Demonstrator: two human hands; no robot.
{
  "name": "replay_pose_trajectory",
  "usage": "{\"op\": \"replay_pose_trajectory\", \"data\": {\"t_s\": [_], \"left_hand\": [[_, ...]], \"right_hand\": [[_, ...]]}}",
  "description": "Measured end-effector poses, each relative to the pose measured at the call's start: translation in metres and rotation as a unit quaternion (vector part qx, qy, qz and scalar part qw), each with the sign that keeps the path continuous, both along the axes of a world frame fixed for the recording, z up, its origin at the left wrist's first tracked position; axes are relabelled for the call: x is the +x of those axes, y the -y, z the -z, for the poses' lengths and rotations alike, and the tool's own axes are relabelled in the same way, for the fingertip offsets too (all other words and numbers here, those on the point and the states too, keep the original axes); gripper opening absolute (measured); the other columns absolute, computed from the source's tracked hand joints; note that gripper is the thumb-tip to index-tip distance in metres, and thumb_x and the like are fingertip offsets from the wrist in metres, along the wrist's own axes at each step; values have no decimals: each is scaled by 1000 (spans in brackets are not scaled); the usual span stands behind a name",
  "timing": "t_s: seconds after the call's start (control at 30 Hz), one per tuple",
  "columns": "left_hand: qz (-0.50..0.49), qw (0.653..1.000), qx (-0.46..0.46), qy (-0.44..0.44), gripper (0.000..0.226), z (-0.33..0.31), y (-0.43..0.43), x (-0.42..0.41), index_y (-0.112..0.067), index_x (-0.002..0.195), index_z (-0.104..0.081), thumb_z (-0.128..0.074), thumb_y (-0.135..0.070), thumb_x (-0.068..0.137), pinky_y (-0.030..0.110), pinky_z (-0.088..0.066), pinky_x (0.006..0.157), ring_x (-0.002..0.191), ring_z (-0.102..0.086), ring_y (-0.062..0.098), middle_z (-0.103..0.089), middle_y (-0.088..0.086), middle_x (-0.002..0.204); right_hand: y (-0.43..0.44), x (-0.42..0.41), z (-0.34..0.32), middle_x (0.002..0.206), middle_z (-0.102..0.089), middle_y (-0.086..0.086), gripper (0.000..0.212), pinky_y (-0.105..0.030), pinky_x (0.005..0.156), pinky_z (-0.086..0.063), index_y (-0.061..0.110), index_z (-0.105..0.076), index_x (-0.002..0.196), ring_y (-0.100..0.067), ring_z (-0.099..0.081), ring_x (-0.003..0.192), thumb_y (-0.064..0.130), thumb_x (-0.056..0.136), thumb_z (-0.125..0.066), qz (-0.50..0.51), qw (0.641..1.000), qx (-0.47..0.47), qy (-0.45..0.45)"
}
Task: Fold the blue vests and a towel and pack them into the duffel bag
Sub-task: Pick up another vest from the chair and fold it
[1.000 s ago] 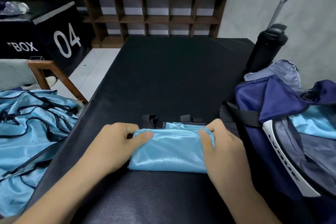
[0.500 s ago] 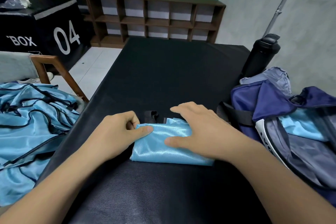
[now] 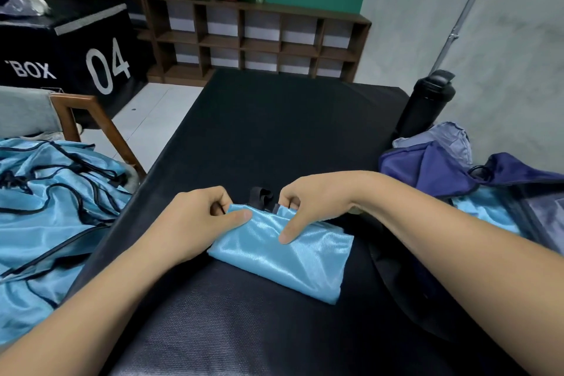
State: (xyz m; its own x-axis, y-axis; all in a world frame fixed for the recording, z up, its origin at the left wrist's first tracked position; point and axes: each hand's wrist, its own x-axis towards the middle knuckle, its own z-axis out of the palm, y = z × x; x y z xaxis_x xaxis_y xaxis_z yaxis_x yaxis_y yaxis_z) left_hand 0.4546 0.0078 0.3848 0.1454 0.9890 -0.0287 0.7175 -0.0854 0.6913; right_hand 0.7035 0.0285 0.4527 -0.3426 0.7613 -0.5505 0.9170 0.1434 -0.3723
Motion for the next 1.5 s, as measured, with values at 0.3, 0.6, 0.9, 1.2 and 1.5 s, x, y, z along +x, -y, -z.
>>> {"op": "replay_pose_trajectory", "data": {"t_s": [0.3,0.6,0.9,1.2,1.5], "left_hand": [[6,1000,11,21,40,-6,-8,-6,-26,86,-70,-79,-65,84,31,-49,62,57,-56,4,-68,-8,68],[63,998,24,12,23,-23,7,48,-32,93,-70,-73,-55,94,32,-51,63,57,-57,5,-68,-7,70],[168,983,66,43,14,-64,23,148,-32,98,-71,-75,-45,96,30,-52,65,61,-59,3,-70,-9,74],[269,937,205,88,18,-92,57,244,-30,86,-67,-79,-18,93,12,-43,67,75,-64,9,-67,-11,81],[450,841,300,-3,18,-73,90,322,-32,116,-64,-65,-30,98,27,-47,91,106,-57,9,-55,-17,118]], "right_hand": [[37,17,-36,97,-81,7,17,-36,76,-66,24,-73,103,-15,-80,86,36,93,-80,51,994,-35,-86],[87,111,-152,100,-79,4,24,-33,77,-63,23,-71,113,-13,-78,88,33,94,-82,51,986,127,-94],[125,227,-190,94,-75,14,30,-19,60,-52,40,-71,113,-6,-74,78,42,87,-86,136,974,180,-5],[136,285,-136,105,-76,14,24,-33,94,-55,38,-73,111,-7,-69,96,34,90,-86,87,995,36,31],[102,286,-69,100,-75,13,28,-37,92,-55,42,-73,105,-11,-68,95,25,85,-83,6,986,134,95]]}}
